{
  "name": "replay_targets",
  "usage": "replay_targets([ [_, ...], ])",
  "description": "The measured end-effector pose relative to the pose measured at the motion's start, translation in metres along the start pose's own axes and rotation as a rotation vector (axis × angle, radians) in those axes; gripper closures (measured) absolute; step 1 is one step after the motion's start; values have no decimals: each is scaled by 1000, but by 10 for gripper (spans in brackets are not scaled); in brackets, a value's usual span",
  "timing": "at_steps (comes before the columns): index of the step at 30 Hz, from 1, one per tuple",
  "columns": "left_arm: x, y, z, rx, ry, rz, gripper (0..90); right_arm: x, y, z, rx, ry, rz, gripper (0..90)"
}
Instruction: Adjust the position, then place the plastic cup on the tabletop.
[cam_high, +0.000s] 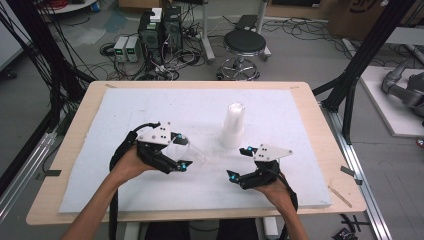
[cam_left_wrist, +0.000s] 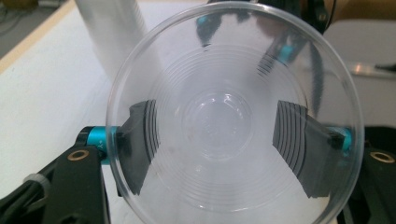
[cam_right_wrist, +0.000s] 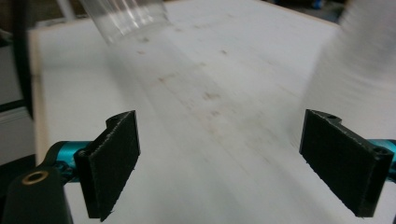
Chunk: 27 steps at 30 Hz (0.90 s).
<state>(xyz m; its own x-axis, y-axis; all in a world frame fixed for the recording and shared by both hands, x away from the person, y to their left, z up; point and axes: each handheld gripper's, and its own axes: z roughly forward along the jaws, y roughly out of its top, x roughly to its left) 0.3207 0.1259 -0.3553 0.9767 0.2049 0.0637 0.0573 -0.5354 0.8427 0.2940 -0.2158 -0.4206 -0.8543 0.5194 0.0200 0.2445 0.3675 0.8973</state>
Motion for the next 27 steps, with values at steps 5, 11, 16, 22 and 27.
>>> replay_targets([
  [5, 9, 6, -1, 116, -4, -10, 304, -10, -19, -11, 24, -119, 49, 123],
  [11, 25, 14, -1, 282, -26, -9, 304, -18, -36, -20, 53, -239, 102, 122],
  [16, 34, 18, -4, 340, -17, -21, 304, -21, -46, -23, 58, -286, 134, 122],
  [22, 35, 20, 1, 363, -19, -17, 305, -22, -48, -24, 45, -293, 148, 122],
  [27, 34, 20, 5, 368, -23, -13, 306, -21, -48, -24, 44, -288, 143, 122],
])
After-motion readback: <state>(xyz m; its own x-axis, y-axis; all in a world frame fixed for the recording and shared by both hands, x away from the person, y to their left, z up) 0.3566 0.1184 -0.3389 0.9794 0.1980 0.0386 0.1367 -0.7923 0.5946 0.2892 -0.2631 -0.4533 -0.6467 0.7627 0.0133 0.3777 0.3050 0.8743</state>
